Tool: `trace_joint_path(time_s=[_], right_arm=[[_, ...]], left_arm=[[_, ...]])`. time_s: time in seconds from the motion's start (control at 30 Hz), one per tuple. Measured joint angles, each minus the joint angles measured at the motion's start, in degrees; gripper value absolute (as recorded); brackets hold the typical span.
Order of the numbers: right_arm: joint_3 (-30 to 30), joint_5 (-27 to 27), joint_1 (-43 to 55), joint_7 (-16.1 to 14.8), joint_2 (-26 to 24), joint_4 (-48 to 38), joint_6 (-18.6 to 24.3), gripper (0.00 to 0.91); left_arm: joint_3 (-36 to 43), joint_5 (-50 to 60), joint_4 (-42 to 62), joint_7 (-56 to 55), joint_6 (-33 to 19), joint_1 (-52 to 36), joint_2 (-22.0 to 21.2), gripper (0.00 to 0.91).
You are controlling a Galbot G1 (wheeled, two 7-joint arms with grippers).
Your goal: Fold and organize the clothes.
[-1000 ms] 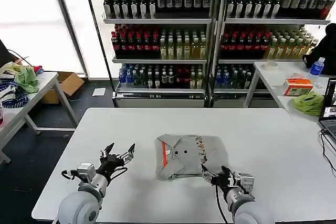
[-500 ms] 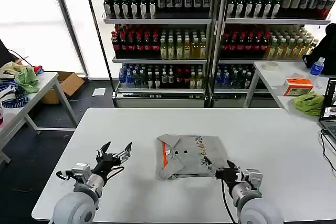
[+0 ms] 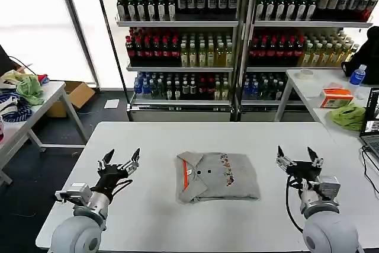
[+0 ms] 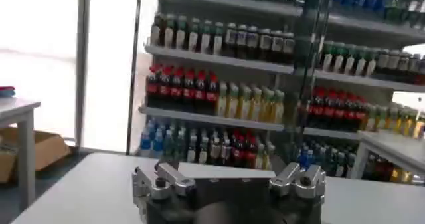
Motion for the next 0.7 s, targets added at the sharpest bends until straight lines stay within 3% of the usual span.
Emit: trace_joint_path(time_s=[0.7], right_arm=[[2.59, -7.77, -0.42, -0.50, 2.05, -3.41, 1.50, 0.907]], left_arm=[[-6.37, 1.72, 0.23, 2.94, -2.31, 3.38, 0.62, 0.907]])
